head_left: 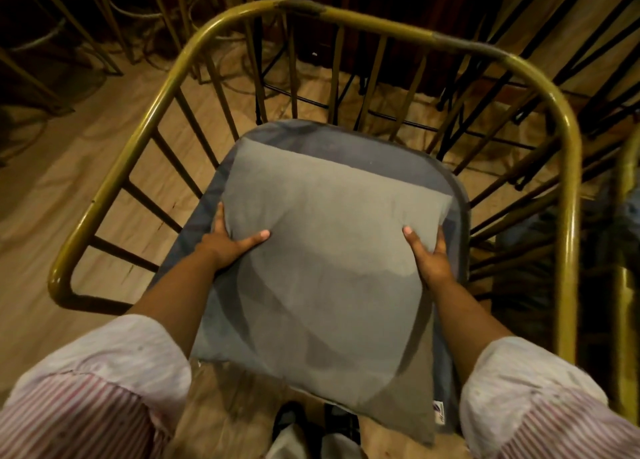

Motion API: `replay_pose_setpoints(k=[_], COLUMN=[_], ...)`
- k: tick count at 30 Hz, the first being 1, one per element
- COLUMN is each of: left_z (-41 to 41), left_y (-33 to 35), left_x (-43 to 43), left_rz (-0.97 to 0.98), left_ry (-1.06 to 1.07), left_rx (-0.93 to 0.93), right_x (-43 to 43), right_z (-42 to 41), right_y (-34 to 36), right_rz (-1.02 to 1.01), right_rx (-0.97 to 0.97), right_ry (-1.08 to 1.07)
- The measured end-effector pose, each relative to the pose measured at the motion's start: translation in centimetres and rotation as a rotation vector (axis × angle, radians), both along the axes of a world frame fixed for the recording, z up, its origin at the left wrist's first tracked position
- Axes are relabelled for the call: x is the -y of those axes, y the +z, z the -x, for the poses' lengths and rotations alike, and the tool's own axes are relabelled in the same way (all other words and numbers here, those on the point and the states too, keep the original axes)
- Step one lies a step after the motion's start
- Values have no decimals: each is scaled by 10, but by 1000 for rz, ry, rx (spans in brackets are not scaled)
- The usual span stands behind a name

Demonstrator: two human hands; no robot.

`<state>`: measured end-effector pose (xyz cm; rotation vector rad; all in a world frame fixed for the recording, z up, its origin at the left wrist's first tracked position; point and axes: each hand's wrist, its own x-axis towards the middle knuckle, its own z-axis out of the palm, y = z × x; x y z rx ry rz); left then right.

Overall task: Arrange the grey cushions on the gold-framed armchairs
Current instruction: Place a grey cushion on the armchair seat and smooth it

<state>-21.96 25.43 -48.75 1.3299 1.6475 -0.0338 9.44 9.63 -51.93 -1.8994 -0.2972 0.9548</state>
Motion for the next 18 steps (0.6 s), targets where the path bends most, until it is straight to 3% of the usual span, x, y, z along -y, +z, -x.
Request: replay_pose_setpoints(k=[4,11,14,18], left_z=[-10,-33,-55,-98], left_y=[-2,30,60,131], left_x=[-5,13,32,63], left_rz=[-72,-165,-190,-220], left_ry=[-86,-119,-330,-464], left_rx=[-181,-307,-215,-65], right_x=[6,16,29,60], right_z=[0,8,13,18], right_y=[-3,24,59,125], right_rz=[67,265,291,165], right_rx=[13,44,79,166], right_ry=[28,104,182,183])
